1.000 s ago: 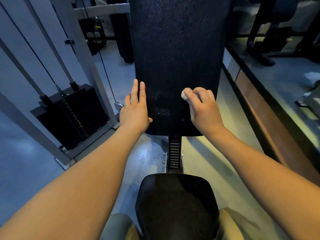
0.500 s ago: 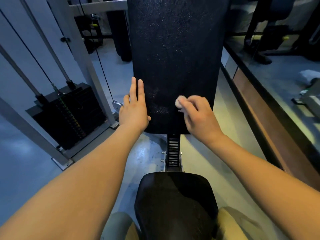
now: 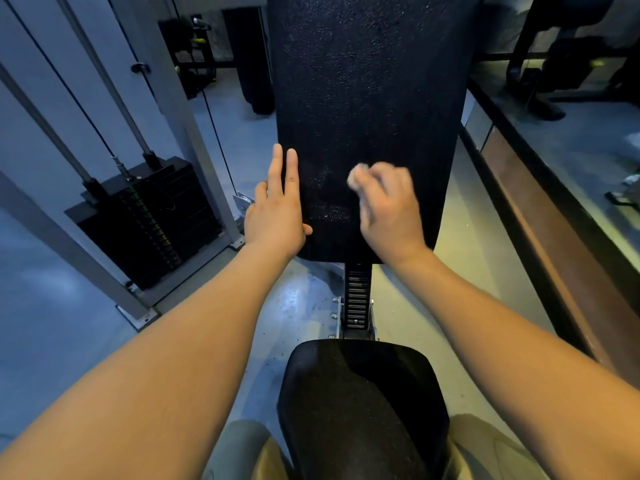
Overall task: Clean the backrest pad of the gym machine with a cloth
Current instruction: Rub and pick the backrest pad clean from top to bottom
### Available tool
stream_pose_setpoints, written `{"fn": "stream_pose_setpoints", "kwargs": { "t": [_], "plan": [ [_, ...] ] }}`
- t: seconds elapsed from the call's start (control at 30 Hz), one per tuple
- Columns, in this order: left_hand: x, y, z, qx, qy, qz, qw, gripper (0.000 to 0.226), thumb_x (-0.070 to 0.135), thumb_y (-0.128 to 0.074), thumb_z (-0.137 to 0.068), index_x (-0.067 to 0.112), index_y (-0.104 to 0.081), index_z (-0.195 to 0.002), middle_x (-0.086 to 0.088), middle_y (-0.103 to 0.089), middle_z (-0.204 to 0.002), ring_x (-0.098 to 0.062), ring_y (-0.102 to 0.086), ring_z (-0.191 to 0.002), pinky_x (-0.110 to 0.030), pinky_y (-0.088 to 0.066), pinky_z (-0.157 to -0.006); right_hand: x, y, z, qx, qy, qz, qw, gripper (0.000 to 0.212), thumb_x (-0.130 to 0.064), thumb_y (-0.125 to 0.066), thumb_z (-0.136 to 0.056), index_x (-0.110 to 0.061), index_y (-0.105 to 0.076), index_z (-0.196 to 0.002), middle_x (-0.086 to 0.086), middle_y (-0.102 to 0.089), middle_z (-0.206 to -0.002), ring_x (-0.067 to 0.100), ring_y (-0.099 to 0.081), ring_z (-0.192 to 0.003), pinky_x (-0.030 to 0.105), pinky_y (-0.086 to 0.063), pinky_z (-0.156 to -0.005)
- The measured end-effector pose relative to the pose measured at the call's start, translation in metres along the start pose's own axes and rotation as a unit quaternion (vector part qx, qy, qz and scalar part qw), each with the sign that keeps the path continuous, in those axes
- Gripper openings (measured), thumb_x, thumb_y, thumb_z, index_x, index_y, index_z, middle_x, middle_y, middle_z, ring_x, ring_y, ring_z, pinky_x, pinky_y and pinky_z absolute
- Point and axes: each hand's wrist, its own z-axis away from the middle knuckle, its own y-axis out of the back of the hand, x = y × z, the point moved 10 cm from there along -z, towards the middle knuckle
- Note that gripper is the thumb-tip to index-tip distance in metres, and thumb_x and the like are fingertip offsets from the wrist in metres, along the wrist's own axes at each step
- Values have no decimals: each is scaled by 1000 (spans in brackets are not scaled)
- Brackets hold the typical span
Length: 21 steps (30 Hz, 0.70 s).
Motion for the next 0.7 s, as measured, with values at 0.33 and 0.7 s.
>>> {"fn": "stream_pose_setpoints", "kwargs": {
  "t": [0.33,0.7],
  "plan": [
    [-1,1,0,9,-4,-2,1000,133,26,-84,-80,24,25,-156,3,34,-161,-31,-36,-130,-45,-53,-91,-7,0,-13,-66,109,32,991,26,7,-57,-91,-7,-68,-110,12,-60,-102,32,-49,-90,40,-48,-76],
    [-1,2,-1,20,-15,-12,1000,132,29,-84,-80,23,23,-157,0,32,-162,-30,-33,-134,-42,-49,-94,-22,-6,-14,-98,175,49,978,22,1,-53,-95,-9,-67,-109,11,-59,-100,31,-49,-89,41,-49,-72]
  ]
}}
